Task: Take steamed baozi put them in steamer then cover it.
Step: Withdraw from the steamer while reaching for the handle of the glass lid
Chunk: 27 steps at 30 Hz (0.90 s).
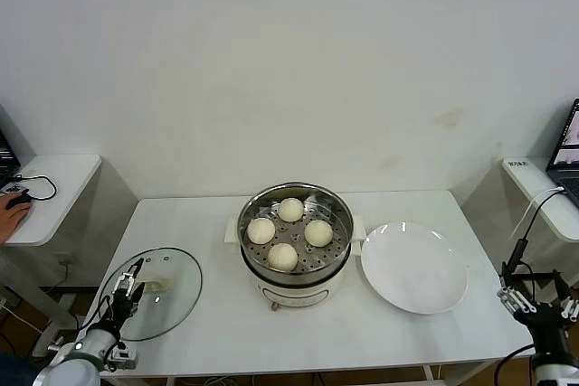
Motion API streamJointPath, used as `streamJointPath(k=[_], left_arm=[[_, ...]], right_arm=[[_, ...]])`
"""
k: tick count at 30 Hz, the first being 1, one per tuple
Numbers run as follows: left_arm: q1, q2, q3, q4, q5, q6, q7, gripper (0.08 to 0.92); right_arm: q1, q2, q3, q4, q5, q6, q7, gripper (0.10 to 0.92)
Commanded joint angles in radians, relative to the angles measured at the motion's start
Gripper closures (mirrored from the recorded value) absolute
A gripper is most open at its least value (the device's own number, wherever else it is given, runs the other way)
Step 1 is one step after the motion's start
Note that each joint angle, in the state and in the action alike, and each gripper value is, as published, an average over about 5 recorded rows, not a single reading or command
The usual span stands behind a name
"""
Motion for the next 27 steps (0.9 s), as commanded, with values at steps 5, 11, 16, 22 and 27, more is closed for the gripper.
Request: streamJointPath(k=[5, 11, 16, 22, 27], left_arm=[[-0.149, -0.010, 0.055, 0.142, -0.056, -0.005, 0.014, 0.177], [-0.171, -0.032, 0.054, 0.186, -0.068, -0.023, -0.006, 0.177], [-0.178, -0.041, 0.052, 0.208, -0.074, -0.034, -0.020, 0.181], [-0.178, -0.052, 0.047, 0.232, -0.069, -0.046, -0.039, 0.311], [-0.175, -0.053, 0.041, 0.241, -0.068, -0.050, -0.053, 0.459]], right_arm=[[-0.017, 0.018, 0.007, 0.003, -0.009, 0.004, -0.004, 0.202], [-0.017, 0.016, 0.005, 0.000, -0.010, 0.003, -0.005, 0.203], [-0.015, 0.011, 0.003, -0.003, -0.009, 0.003, -0.007, 0.203], [-0.010, 0.004, 0.003, -0.009, -0.005, 0.004, -0.008, 0.203], [-0.008, 0.002, 0.001, -0.012, -0.005, 0.004, -0.009, 0.203]])
